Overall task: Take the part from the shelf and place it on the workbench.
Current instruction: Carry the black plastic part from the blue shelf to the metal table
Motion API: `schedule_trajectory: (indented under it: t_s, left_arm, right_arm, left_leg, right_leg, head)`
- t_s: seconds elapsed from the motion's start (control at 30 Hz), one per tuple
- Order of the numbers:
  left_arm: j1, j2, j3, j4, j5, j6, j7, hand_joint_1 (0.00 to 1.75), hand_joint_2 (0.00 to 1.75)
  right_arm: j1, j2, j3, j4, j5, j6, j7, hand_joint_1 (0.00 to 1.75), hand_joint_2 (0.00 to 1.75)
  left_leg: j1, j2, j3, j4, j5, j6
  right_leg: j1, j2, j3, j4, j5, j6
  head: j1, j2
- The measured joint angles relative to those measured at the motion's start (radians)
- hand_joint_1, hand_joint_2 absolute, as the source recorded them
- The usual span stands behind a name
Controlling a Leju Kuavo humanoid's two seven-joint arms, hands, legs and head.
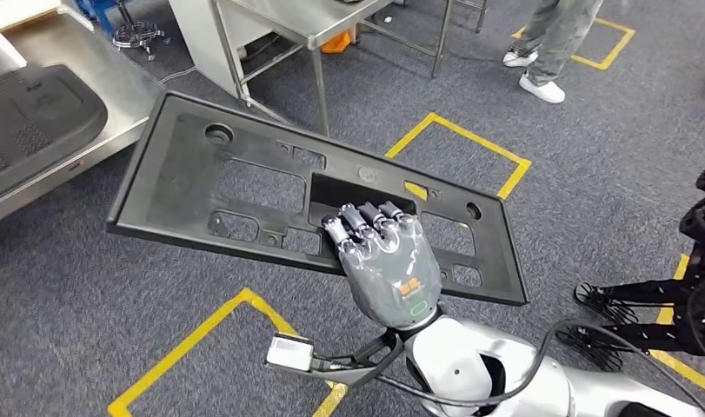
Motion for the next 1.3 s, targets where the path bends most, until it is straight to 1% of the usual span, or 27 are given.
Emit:
schedule_trajectory:
  t_s: [0.07,0.13,0.2,0.27,0.3,0.33,0.37,0.4,0.43,0.47,0.5,0.57,0.6,0.67,0.73,0.77,0.8,0.83,0.87,0.93,1.0,1.03,1.1,1.17,1.23,1.27,1.3]
  left_arm:
    - [0.001,0.0,0.0,0.0,0.001,0.002,-0.001,0.0,1.75]
    - [0.001,0.0,0.0,0.0,0.002,0.003,-0.004,0.0,1.75]
    - [-0.001,0.0,0.0,0.0,0.002,0.004,-0.006,0.0,1.75]
    - [-0.002,0.0,0.0,0.0,0.003,0.004,-0.007,0.0,1.75]
    - [-0.001,-0.001,0.0,0.0,0.004,0.004,-0.008,0.0,1.75]
    - [0.0,-0.001,0.0,0.0,0.005,0.004,-0.008,0.0,1.75]
    - [0.0,-0.001,0.0,0.0,0.006,0.004,-0.008,0.0,1.75]
    - [0.0,-0.001,0.0,0.0,0.006,0.004,-0.008,0.0,1.75]
    - [-0.001,-0.001,0.0,0.0,0.007,0.004,-0.008,0.0,1.75]
    - [-0.001,-0.001,0.0,0.0,0.008,0.004,-0.008,0.0,1.75]
    - [-0.001,-0.001,0.0,0.0,0.008,0.004,-0.008,0.0,1.75]
    - [0.0,0.0,0.0,0.0,0.009,0.004,-0.008,0.0,1.75]
    - [0.001,0.0,0.0,0.0,0.01,0.004,-0.008,0.0,1.75]
    - [0.0,0.001,0.0,0.0,0.01,0.004,-0.009,0.0,1.75]
    - [-0.001,0.001,0.0,0.0,0.01,0.004,-0.009,0.0,1.75]
    - [0.0,0.001,0.0,0.0,0.01,0.004,-0.009,0.0,1.75]
    - [0.001,0.001,0.0,0.0,0.01,0.004,-0.009,0.0,1.75]
    - [0.002,0.001,0.0,0.0,0.01,0.004,-0.009,0.0,1.75]
    - [0.003,0.001,0.0,0.0,0.01,0.004,-0.009,0.0,1.75]
    - [0.003,0.001,0.0,0.0,0.01,0.004,-0.009,0.0,1.75]
    - [0.003,0.001,0.0,0.0,0.01,0.004,-0.009,0.0,1.75]
    - [0.004,0.001,0.0,0.0,0.01,0.004,-0.009,0.0,1.75]
    - [0.005,0.001,0.0,0.0,0.011,0.004,-0.009,0.0,1.75]
    - [0.003,0.001,0.0,0.0,0.012,0.004,-0.009,0.0,1.75]
    - [0.0,0.001,0.0,0.0,0.012,0.005,-0.01,0.0,1.75]
    - [-0.001,0.001,0.0,0.0,0.012,0.005,-0.01,0.0,1.75]
    - [-0.001,0.001,0.0,0.0,0.012,0.005,-0.01,0.0,1.75]
  right_arm:
    - [0.0,0.0,0.0,0.0,0.0,0.0,0.0,1.75,1.75]
    - [-0.001,0.0,-0.001,0.0,0.0,-0.001,0.0,1.75,1.75]
    - [-0.001,0.0,-0.001,0.0,0.0,-0.002,0.0,1.75,1.75]
    - [0.002,0.0,-0.001,0.0,0.0,-0.002,0.0,1.75,1.75]
    - [0.003,0.0,-0.001,0.0,0.0,-0.002,0.0,1.75,1.75]
    - [0.004,0.0,-0.001,0.0,0.0,-0.003,0.0,1.75,1.75]
    - [0.005,0.0,-0.001,0.0,0.0,-0.003,0.0,1.75,1.75]
    - [0.004,0.0,-0.001,0.0,0.0,-0.003,0.0,1.75,1.75]
    - [0.004,0.0,-0.001,0.0,0.0,-0.003,0.0,1.75,1.75]
    - [0.004,0.0,-0.001,0.0,0.0,-0.004,-0.001,1.75,1.75]
    - [0.004,0.0,-0.002,0.0,0.0,-0.004,-0.001,1.75,1.75]
    - [0.004,0.0,-0.002,0.0,0.0,-0.005,-0.001,1.75,1.75]
    - [0.003,0.0,-0.002,0.0,0.0,-0.005,-0.001,1.75,1.75]
    - [0.001,0.0,-0.002,0.0,0.0,-0.005,-0.001,1.75,1.75]
    - [0.001,0.001,-0.002,0.0,0.0,-0.005,-0.002,1.75,1.75]
    - [0.002,0.001,-0.002,0.0,0.0,-0.005,-0.002,1.75,1.75]
    - [0.003,0.001,-0.002,0.0,0.0,-0.005,-0.002,1.75,1.75]
    - [0.003,0.001,-0.002,0.0,0.0,-0.005,-0.002,1.75,1.75]
    - [0.003,0.001,-0.002,0.0,0.0,-0.005,-0.002,1.75,1.75]
    - [0.002,0.001,-0.002,0.0,0.0,-0.005,-0.002,1.75,1.75]
    - [0.001,0.001,-0.002,0.0,0.0,-0.005,-0.002,1.75,1.75]
    - [0.001,0.001,-0.002,0.0,0.0,-0.005,-0.002,1.75,1.75]
    - [0.0,0.001,-0.002,0.0,0.0,-0.005,-0.002,1.75,1.75]
    - [-0.001,0.002,-0.003,0.0,0.0,-0.006,-0.002,1.75,1.75]
    - [0.0,0.002,-0.004,0.0,0.0,-0.007,-0.002,1.75,1.75]
    - [0.002,0.002,-0.004,0.0,0.0,-0.007,-0.002,1.75,1.75]
    - [0.005,0.002,-0.004,0.0,0.0,-0.007,-0.002,1.75,1.75]
  left_leg:
    - [-0.002,-0.018,0.002,-0.006,0.001,0.011]
    - [0.002,-0.034,0.013,-0.019,0.004,0.023]
    - [0.005,-0.051,0.021,-0.027,0.005,0.034]
    - [0.003,-0.073,0.023,-0.027,0.003,0.039]
    - [0.003,-0.085,0.024,-0.026,0.002,0.04]
    - [0.002,-0.098,0.026,-0.024,0.001,0.04]
    - [0.003,-0.112,0.028,-0.022,-0.001,0.039]
    - [0.003,-0.125,0.03,-0.018,-0.005,0.036]
    - [0.003,-0.136,0.029,-0.012,-0.009,0.031]
    - [0.003,-0.146,0.027,-0.007,-0.013,0.026]
    - [0.004,-0.154,0.024,-0.005,-0.014,0.021]
    - [0.007,-0.169,0.02,-0.006,-0.014,0.01]
    - [0.007,-0.164,0.02,-0.003,-0.017,0.005]
    - [0.006,-0.125,0.0,0.046,-0.047,-0.009]
    - [0.01,-0.08,-0.056,0.161,-0.105,-0.021]
    - [0.013,-0.072,-0.088,0.22,-0.126,-0.026]
    - [0.017,-0.068,-0.108,0.256,-0.132,-0.029]
    - [0.019,-0.065,-0.111,0.256,-0.119,-0.031]
    - [0.021,-0.06,-0.093,0.217,-0.09,-0.031]
    - [0.018,-0.025,-0.03,0.083,-0.023,-0.026]
    - [0.01,0.003,0.003,0.003,0.002,-0.013]
    - [0.005,0.004,0.003,-0.004,-0.001,-0.006]
    - [0.006,-0.016,0.006,-0.011,0.0,0.007]
    - [0.01,-0.035,0.018,-0.023,0.002,0.021]
    - [0.011,-0.054,0.025,-0.029,0.002,0.032]
    - [0.01,-0.065,0.026,-0.028,0.001,0.036]
    - [0.009,-0.078,0.027,-0.028,0.0,0.037]
  right_leg:
    - [-0.001,-0.01,0.007,-0.003,-0.006,0.011]
    - [-0.005,0.021,0.006,0.022,-0.028,0.019]
    - [-0.008,0.071,-0.041,0.124,-0.081,0.02]
    - [-0.008,0.088,-0.116,0.252,-0.125,0.021]
    - [-0.008,0.09,-0.139,0.281,-0.121,0.022]
    - [-0.008,0.091,-0.143,0.272,-0.098,0.021]
    - [-0.008,0.095,-0.128,0.222,-0.057,0.02]
    - [-0.01,0.107,-0.102,0.151,-0.014,0.018]
    - [-0.011,0.123,-0.077,0.085,0.016,0.018]
    - [-0.012,0.137,-0.059,0.038,0.034,0.017]
    - [-0.011,0.145,-0.051,0.016,0.037,0.016]
    - [-0.008,0.135,-0.048,0.011,0.036,0.008]
    - [-0.009,0.126,-0.045,0.007,0.038,0.003]
    - [-0.013,0.104,-0.037,-0.003,0.041,-0.008]
    - [-0.012,0.081,-0.032,-0.006,0.038,-0.014]
    - [-0.011,0.069,-0.031,-0.006,0.036,-0.015]
    - [-0.011,0.057,-0.029,-0.005,0.033,-0.015]
    - [-0.011,0.045,-0.026,-0.005,0.03,-0.014]
    - [-0.011,0.034,-0.022,-0.005,0.026,-0.012]
    - [-0.01,0.015,-0.012,-0.005,0.018,-0.005]
    - [-0.005,0.001,-0.005,-0.005,0.011,0.004]
    - [-0.002,-0.006,-0.003,-0.007,0.009,0.009]
    - [-0.004,-0.012,0.008,-0.012,0.002,0.021]
    - [-0.009,0.025,0.0,0.025,-0.026,0.029]
    - [-0.009,0.074,-0.058,0.141,-0.082,0.029]
    - [-0.008,0.084,-0.097,0.208,-0.105,0.028]
    - [-0.006,0.088,-0.127,0.256,-0.113,0.027]
  head:
    - [0.0,0.0]
    - [0.001,0.0]
    - [0.005,0.0]
    - [0.008,0.0]
    - [0.008,0.0]
    - [0.009,0.0]
    - [0.01,0.0]
    - [0.011,0.0]
    - [0.012,0.0]
    - [0.013,0.0]
    - [0.013,0.0]
    - [0.013,0.0]
    - [0.013,0.0]
    - [0.007,0.0]
    - [-0.001,0.0]
    - [-0.002,0.0]
    - [-0.002,0.0]
    - [-0.002,0.0]
    - [-0.002,0.0]
    - [-0.003,0.0]
    - [-0.002,0.0]
    - [-0.001,0.0]
    - [0.001,0.0]
    - [0.005,0.0]
    - [0.011,0.0]
    - [0.014,0.0]
    - [0.016,0.0]
